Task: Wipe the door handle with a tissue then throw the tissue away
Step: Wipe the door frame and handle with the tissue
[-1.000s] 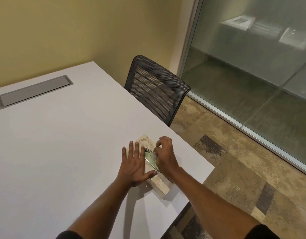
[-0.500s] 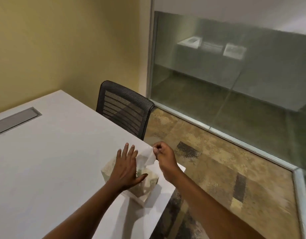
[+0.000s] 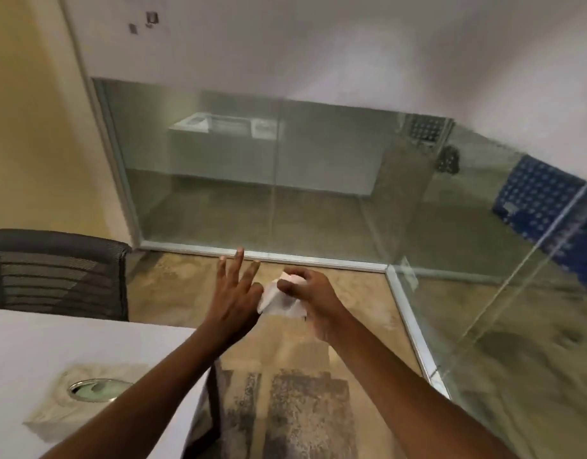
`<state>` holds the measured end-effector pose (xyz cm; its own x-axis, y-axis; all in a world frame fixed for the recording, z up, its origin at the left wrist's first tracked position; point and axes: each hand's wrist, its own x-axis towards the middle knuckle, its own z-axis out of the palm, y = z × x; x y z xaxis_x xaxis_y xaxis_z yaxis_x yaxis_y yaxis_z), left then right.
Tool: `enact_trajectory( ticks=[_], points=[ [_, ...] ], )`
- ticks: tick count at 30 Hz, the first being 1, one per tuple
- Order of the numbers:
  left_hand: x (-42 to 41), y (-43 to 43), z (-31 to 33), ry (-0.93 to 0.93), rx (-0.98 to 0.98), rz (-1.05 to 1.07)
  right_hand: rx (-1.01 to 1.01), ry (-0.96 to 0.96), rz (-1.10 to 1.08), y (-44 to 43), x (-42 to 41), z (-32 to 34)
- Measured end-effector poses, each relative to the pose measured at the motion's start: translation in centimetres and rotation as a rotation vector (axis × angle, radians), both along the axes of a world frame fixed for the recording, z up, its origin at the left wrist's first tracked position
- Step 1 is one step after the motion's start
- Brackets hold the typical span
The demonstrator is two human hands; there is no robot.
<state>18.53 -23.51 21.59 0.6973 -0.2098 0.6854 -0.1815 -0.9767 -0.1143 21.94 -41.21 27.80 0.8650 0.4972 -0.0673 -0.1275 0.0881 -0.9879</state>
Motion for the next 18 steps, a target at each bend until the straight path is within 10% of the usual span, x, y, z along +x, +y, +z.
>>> enact_trajectory(
  ticks=[18],
  points=[
    [-9.4,-51.5,6.8,-0.023,0.002,-0.863,-0.034,0.105,-1.003,-46.9,-24.3,2.7]
  ],
)
